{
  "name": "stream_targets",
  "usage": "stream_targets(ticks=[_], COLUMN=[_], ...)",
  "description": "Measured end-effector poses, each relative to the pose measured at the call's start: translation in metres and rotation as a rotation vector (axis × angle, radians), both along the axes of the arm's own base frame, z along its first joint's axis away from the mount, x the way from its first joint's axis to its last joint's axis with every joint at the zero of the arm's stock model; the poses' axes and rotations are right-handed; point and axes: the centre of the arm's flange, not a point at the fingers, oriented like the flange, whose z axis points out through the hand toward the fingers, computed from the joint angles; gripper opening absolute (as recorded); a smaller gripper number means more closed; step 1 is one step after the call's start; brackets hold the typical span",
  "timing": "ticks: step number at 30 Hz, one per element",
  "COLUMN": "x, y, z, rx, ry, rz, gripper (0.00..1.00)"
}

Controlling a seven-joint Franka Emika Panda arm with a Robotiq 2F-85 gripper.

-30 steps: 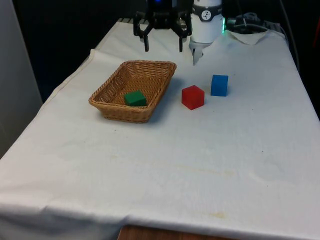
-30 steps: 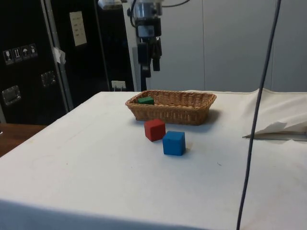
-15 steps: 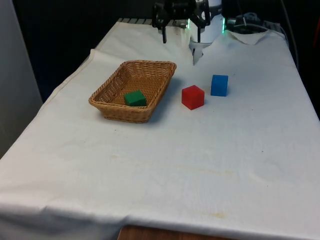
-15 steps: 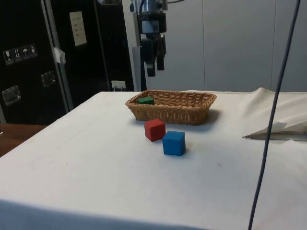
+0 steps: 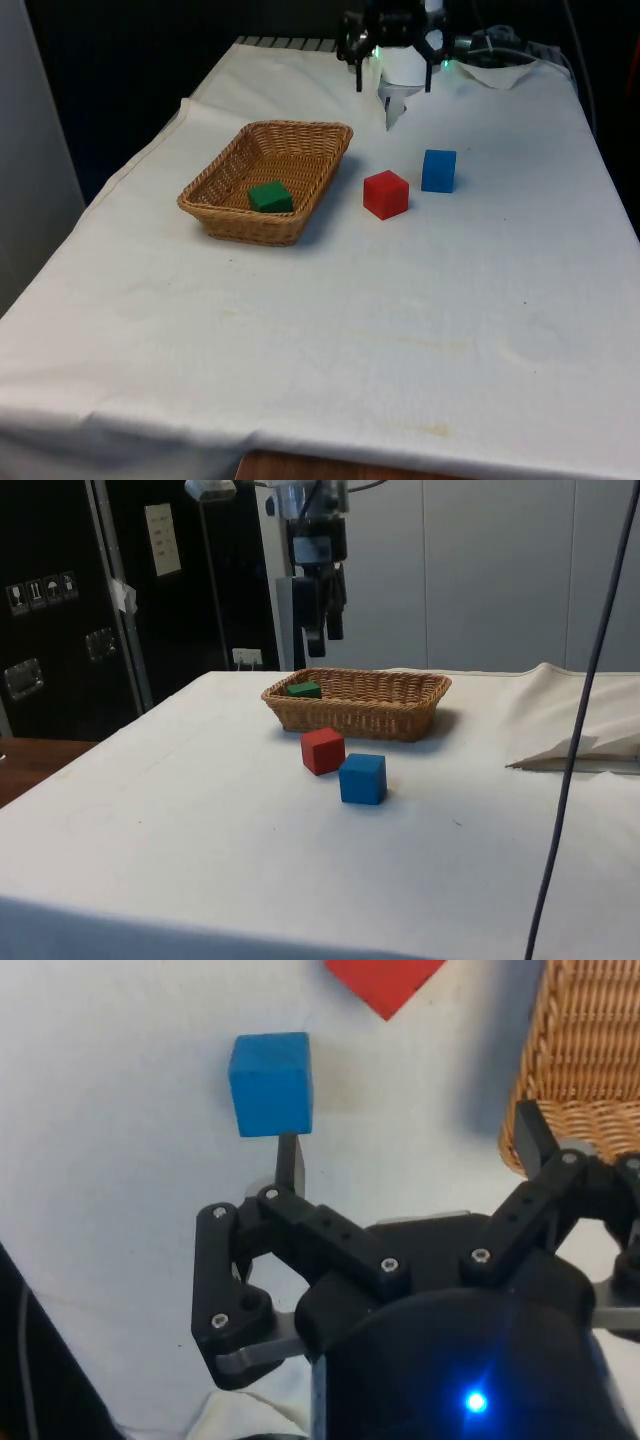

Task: Pick up exactly two blocks and place them into the basket.

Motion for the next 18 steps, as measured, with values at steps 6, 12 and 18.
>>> stream_targets(ticks=[6,12,18], x=[0.001,0.002,0.003], y=[0.019,0.029,0.036], z=[-0.014,-0.026,-0.041], rx=[-0.013,-0.021,-0.026], ry=[0.010,0.019,0.026], rz=[-0.003,-0.010,-0.028], gripper=[1.00,1.00,1.00])
